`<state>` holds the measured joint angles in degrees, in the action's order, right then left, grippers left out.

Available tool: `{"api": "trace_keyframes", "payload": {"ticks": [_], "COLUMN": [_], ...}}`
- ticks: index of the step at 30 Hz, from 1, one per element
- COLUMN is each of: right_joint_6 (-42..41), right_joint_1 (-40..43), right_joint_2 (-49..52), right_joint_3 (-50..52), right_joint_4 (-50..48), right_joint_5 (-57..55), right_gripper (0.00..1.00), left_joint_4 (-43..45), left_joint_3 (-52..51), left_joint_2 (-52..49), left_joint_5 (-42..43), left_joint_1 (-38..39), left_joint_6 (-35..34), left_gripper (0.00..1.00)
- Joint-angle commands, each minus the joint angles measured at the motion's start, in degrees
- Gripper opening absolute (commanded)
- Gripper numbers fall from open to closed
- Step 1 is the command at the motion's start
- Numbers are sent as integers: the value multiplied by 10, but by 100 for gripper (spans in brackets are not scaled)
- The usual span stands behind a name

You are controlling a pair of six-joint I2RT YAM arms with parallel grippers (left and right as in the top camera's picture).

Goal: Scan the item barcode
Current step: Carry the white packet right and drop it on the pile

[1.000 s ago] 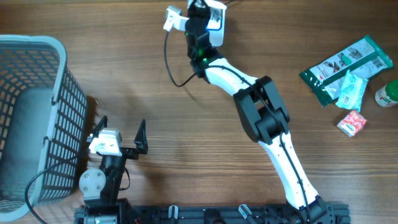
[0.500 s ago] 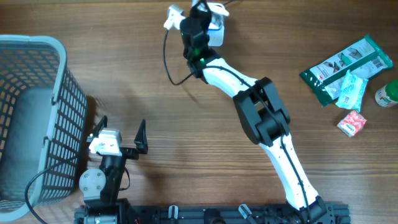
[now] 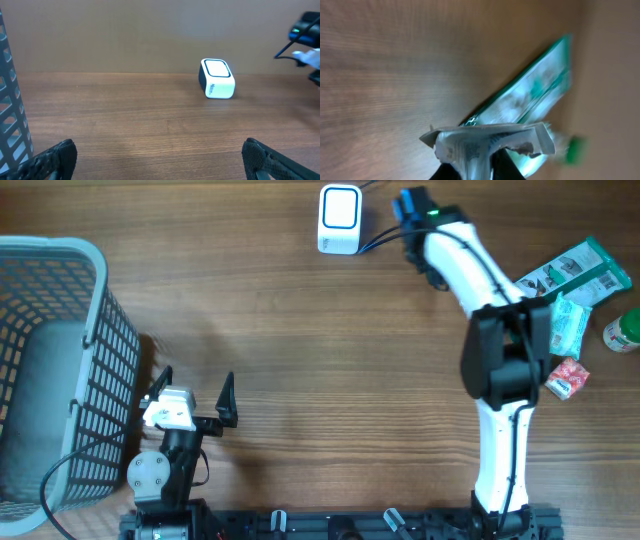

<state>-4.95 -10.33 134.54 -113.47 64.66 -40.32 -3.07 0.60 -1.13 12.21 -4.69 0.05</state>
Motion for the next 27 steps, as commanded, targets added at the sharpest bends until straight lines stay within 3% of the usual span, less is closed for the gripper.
{"api": "trace_keyframes", "payload": {"ticks": [1, 3, 5, 6, 9, 13, 21, 27], "right_joint_6": [-103, -99, -90, -85, -83, -55, -28, -27], "right_joint_1": [64, 107, 140, 167, 210, 224, 208, 208], "right_joint_2": [0, 0, 0, -2, -18, -116, -486, -717], "right_joint_3": [-4, -4, -4, -4, -5, -5, -5, -5], "right_joint_4": [40, 70, 79, 77, 82, 90, 126, 141], "right_joint_5": [155, 153, 159, 191, 216, 302, 481, 481], "right_gripper": [22, 74, 87, 99, 100, 100, 100, 100], "left_joint_4": [-2, -2, -2, -2, -2, -2, -2, -2], "left_joint_3": [-3, -3, -3, -3, -3, -3, -3, -3], "left_joint_2": [3, 3, 3, 3, 3, 3, 3, 3], "left_joint_5": [-1, -1, -1, -1, -1, -1, -1, -1], "left_joint_1": [-5, -5, -5, -5, -5, -5, -5, -5], "left_joint_6": [-5, -5, -5, -5, -5, -5, -5, -5], "left_gripper": [100, 100, 100, 100, 100, 100, 100, 100]}}
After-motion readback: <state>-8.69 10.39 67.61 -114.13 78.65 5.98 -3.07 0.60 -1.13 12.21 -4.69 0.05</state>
